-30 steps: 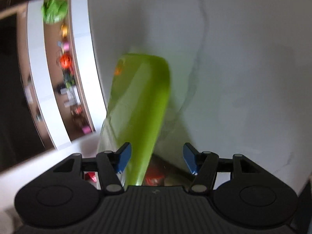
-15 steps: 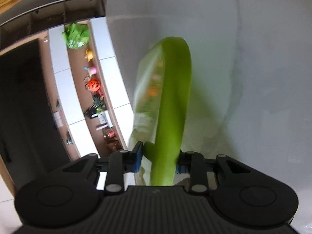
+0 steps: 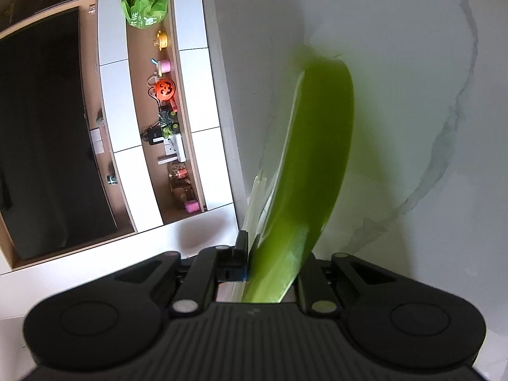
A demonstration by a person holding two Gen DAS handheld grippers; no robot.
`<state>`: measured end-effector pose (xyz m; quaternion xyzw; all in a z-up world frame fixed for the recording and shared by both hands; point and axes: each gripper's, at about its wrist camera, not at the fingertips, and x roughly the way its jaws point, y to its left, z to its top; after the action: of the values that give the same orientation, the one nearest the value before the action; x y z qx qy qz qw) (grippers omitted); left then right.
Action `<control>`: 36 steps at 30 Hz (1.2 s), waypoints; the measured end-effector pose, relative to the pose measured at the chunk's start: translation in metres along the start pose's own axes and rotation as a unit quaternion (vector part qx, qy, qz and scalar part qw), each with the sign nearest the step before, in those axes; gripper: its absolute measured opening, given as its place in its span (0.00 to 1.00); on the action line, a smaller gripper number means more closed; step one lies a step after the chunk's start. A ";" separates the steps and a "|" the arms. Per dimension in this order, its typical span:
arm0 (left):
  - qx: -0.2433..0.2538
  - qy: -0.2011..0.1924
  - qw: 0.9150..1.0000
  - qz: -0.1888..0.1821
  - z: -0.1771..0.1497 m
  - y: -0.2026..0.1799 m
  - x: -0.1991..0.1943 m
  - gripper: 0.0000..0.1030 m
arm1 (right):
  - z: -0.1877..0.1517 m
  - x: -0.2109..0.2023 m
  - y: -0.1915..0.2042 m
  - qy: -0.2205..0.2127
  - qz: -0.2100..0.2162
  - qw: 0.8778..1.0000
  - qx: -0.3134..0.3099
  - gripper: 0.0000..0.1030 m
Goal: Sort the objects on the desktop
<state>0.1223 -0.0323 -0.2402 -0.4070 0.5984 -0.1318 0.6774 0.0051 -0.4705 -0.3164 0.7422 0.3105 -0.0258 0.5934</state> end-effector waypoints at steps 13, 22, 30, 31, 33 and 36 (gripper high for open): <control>0.104 -0.050 0.993 0.009 0.008 -0.052 -0.050 0.33 | -0.018 -0.022 0.083 0.010 -0.029 0.988 -0.153 0.19; 0.113 -0.108 0.987 -0.028 -0.008 -0.015 -0.149 0.33 | -0.118 -0.028 0.157 0.023 -0.026 0.938 -0.346 0.19; 0.016 -0.069 0.995 -0.076 -0.035 0.078 -0.209 0.69 | -0.206 -0.025 0.174 0.016 0.023 0.937 -0.349 0.17; -0.003 -0.067 0.994 -0.086 -0.036 0.090 -0.209 0.69 | -0.215 -0.022 0.177 0.016 0.028 0.936 -0.350 0.17; -0.043 -0.071 0.991 -0.109 -0.039 0.113 -0.208 0.72 | -0.229 -0.017 0.183 0.019 0.043 0.939 -0.340 0.17; -0.103 -0.070 0.981 -0.148 -0.041 0.143 -0.203 0.87 | -0.242 -0.016 0.191 0.031 0.064 0.942 -0.329 0.17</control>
<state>-0.0098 0.1778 -0.1971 -0.5670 0.4933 -0.1391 0.6449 0.0060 -0.2797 -0.0737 0.5241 0.2718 0.1392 0.7950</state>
